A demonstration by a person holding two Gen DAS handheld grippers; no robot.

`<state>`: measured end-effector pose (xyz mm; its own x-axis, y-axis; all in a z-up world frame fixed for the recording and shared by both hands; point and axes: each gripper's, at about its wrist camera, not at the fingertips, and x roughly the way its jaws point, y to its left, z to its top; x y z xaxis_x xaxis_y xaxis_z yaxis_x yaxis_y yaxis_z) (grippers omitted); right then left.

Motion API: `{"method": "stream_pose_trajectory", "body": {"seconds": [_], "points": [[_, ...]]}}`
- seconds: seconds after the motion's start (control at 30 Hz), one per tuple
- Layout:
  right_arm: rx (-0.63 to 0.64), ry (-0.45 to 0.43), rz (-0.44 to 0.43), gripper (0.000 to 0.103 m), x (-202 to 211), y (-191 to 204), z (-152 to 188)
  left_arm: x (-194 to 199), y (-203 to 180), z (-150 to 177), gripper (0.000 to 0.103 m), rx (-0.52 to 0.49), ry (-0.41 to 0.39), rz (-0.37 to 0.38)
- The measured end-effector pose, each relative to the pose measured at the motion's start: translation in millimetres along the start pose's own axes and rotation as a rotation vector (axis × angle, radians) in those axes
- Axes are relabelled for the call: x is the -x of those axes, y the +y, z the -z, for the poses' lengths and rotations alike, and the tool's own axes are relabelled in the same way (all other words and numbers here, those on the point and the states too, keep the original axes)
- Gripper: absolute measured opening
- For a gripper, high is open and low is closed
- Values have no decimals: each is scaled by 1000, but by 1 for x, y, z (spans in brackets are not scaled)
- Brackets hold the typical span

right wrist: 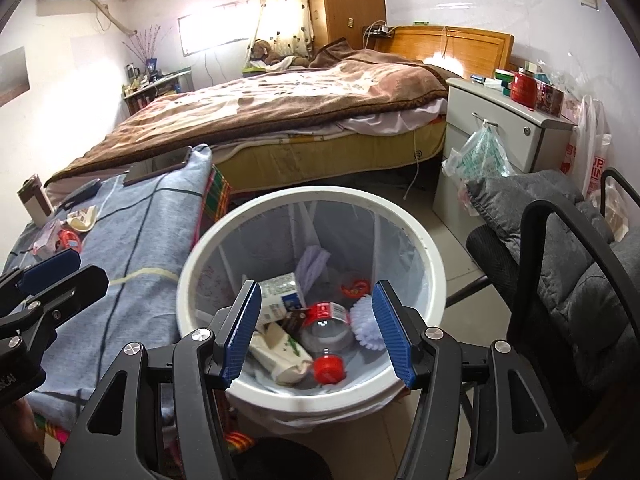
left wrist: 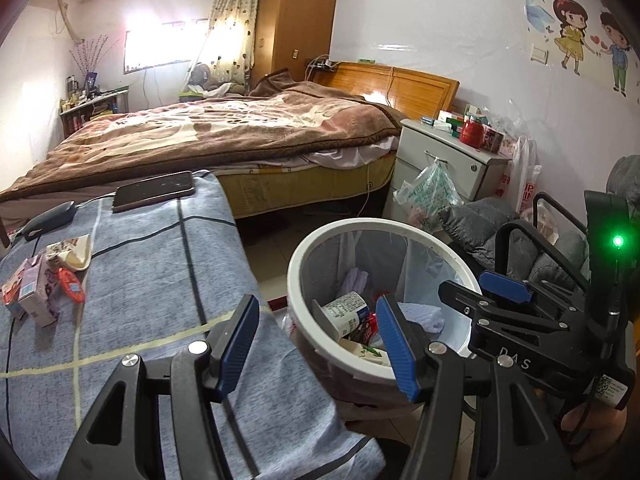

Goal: Collect trash
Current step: 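Open both grippers to drop the red cup and paper bag into the bin, then move both grippers back over the blanket toward the juice boxes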

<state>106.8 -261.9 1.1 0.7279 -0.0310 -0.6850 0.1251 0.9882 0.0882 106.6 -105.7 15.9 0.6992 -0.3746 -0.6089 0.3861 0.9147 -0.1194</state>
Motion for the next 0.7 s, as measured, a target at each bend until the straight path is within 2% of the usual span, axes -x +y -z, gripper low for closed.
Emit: {"method": "stream_pose_trajectory", "body": {"seconds": [0.7], "points": [[78, -41, -111, 60, 9, 74, 3, 55, 81, 19, 64, 103, -66, -136]]}}
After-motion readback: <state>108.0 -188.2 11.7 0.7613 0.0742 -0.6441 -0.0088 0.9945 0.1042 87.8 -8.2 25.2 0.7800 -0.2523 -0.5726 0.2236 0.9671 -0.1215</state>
